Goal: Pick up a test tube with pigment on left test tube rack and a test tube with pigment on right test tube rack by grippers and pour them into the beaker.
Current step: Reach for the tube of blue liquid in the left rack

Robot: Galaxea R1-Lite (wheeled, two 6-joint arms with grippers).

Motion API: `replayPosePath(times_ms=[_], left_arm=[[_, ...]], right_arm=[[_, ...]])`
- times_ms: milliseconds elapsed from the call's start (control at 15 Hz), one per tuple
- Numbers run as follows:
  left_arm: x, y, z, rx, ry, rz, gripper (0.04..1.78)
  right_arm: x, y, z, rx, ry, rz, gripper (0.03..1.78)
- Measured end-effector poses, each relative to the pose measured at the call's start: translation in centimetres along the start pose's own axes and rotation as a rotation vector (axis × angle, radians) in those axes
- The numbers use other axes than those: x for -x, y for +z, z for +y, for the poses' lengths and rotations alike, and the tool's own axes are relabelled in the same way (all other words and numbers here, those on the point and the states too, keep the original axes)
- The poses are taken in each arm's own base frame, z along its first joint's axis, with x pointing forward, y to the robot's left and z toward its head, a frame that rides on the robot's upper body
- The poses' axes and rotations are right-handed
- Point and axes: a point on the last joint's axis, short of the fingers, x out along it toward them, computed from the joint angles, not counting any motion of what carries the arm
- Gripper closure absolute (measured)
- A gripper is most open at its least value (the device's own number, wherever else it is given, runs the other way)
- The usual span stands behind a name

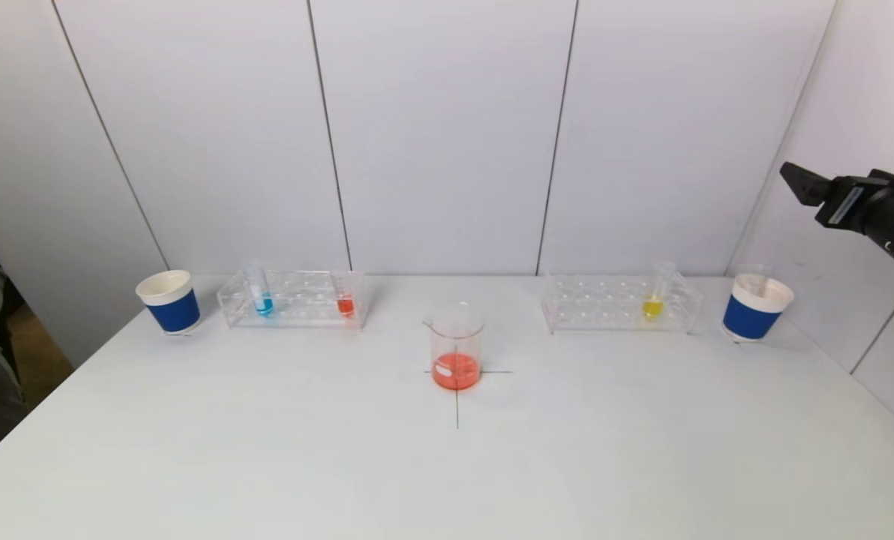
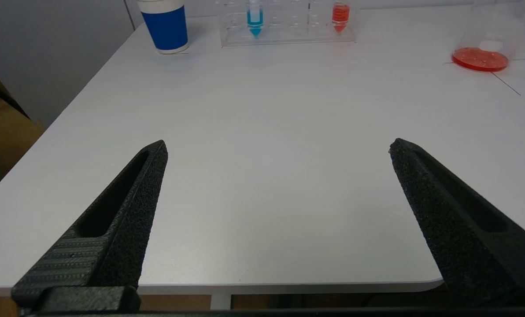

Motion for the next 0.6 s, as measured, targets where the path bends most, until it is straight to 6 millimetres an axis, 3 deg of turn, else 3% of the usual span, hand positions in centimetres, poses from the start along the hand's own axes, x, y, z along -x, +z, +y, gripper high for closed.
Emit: replayPosePath(times_ms=[267, 600], left_arm=[[0.0, 0.0, 0.0, 0.0, 0.001, 0.0, 0.06], [0.0, 0.0, 0.0, 0.0, 0.001, 0.001, 0.06]], right_arm=[[4.3, 0.3, 2.5, -0.016, 0.061, 0.007, 0.04], [11.0, -1.1, 3.4, -0.005, 0.036, 0.057, 0.04]])
